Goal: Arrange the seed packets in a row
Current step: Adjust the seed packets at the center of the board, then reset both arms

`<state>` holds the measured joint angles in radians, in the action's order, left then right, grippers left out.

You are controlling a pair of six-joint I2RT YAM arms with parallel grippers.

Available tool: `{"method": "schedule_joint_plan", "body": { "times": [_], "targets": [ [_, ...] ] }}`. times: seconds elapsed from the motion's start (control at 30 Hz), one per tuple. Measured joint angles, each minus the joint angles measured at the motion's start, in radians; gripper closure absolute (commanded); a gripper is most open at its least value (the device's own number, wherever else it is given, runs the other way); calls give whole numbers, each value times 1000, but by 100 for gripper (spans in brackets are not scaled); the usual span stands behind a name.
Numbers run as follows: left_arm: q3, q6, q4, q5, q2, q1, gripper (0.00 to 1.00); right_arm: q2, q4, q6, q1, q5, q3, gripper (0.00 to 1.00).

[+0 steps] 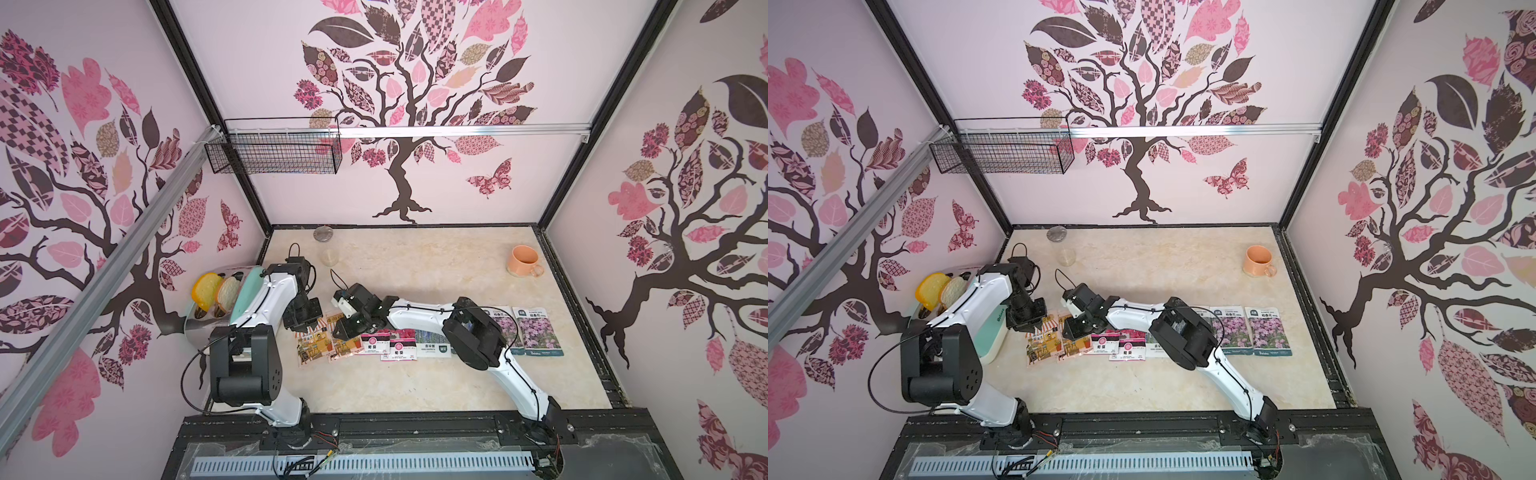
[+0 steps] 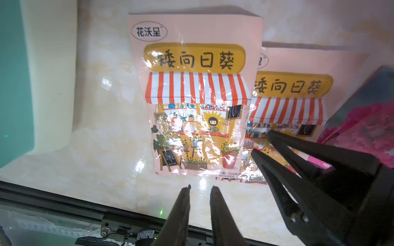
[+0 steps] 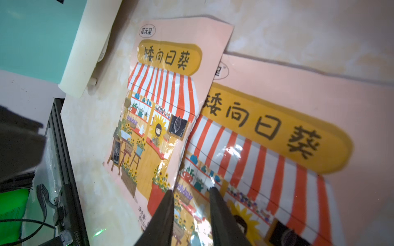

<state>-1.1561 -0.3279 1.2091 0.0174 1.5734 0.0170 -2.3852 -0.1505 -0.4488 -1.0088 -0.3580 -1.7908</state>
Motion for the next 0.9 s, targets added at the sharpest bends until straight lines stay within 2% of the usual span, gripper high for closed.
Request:
{"method": "schedule_joint_plan", "body": {
  "times": [0.2,0.43,0.57,0.73,0.77,0.9],
  "targets": [
    [15,11,4,33,1,-31,79,61,-33,47,-12,75,40,64],
    [39,-22,-24,37,-42,-40,74,152,-39,106,-11,96,45,60],
    [71,-72,-77,25,-137,-37,66,191,-22,142,-8,112,67,45],
    [129,-142,-253,-35,-325,5,58,296,15,187,21,167,207,9],
    [139,-155,-296,-61,-358,13,57,319,24,201,34,186,234,5],
    [206,-177,-494,-132,-447,20,54,412,45,243,122,262,330,1]
  ]
}}
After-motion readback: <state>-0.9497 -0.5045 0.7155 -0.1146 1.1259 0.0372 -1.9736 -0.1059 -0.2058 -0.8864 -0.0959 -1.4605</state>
